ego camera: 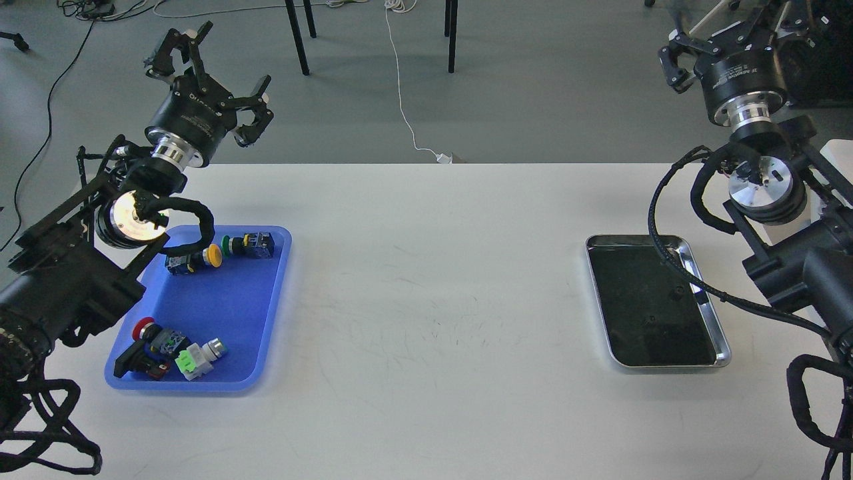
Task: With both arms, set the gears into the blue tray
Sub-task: 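Move the right gripper down toward the silver tray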
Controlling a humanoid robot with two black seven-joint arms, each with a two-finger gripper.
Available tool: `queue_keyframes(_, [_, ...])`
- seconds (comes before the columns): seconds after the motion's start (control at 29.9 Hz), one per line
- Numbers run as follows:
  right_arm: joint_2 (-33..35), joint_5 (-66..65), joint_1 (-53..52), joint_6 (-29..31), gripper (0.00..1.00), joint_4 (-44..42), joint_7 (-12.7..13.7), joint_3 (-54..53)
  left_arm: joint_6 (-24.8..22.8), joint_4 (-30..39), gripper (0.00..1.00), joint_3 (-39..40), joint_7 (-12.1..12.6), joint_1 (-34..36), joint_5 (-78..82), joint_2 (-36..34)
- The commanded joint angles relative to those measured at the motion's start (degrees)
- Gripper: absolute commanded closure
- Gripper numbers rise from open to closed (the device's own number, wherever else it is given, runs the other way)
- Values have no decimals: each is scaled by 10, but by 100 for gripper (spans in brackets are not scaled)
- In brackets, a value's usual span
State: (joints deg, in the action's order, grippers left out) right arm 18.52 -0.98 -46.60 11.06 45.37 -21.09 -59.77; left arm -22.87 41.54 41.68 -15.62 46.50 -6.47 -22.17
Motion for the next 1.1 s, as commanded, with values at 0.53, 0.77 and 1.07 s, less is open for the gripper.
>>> queue_keyframes(0.53, [151, -7, -235, 42, 1, 7, 2, 446, 29, 5, 2, 3, 0, 3, 0, -15])
queue_keyframes(0.77, [160, -14, -452, 44, 1, 77, 5, 781, 25, 6, 2, 0, 1, 5, 0, -14])
queue_keyframes(1.07, [156, -118, -655, 42, 2, 261, 3, 1107, 30, 59, 2, 0, 4, 1, 0, -31])
